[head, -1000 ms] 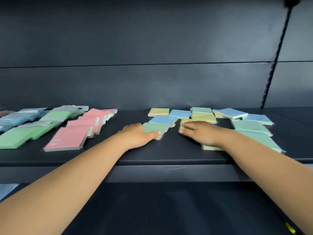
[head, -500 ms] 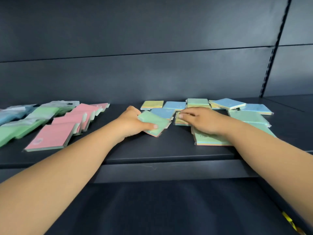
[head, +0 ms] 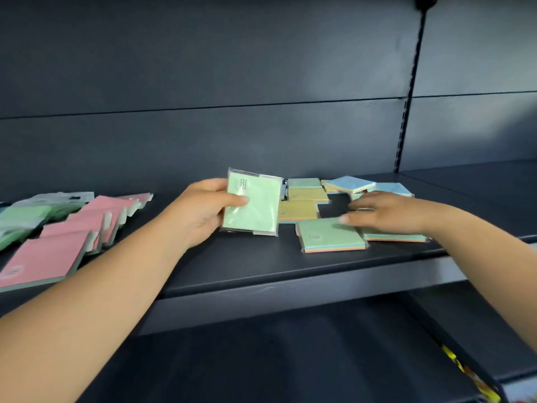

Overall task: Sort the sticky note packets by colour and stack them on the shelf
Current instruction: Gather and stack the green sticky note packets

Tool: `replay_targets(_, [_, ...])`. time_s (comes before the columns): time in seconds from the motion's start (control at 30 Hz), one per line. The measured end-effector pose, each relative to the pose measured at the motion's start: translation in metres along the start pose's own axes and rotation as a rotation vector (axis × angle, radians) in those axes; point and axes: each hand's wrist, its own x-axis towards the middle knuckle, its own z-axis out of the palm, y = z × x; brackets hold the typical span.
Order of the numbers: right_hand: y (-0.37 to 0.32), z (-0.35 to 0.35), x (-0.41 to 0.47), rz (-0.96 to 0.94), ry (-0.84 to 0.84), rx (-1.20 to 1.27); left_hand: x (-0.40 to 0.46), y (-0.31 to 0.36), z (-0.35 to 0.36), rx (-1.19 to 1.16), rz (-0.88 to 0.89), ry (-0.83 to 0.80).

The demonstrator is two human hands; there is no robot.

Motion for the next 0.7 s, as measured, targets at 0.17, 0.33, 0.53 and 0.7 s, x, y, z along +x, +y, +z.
replay_targets(0.17, [-0.006,0.012,-0.001,-0.010,-0.034,-0.224,0.004,-0.010,0.002,-0.014,-0.093,-0.015])
replay_targets(0.33, [-0.006,0.011,0.002,-0.003,0.006,-0.062,0.000,-0.016,0.002,-0.041,-0.184,-0.018])
replay_targets(0.53, [-0.018,0.012,-0.008,-0.145,0.157,0.600,-0.004,-0.015,-0.001,-0.122,-0.136,0.009])
replay_targets(0.7, [-0.036,0.014,-0.003,-0.190,0.188,1.029,-0.006,-0.011,-0.003,-0.120,-0.126,0.014])
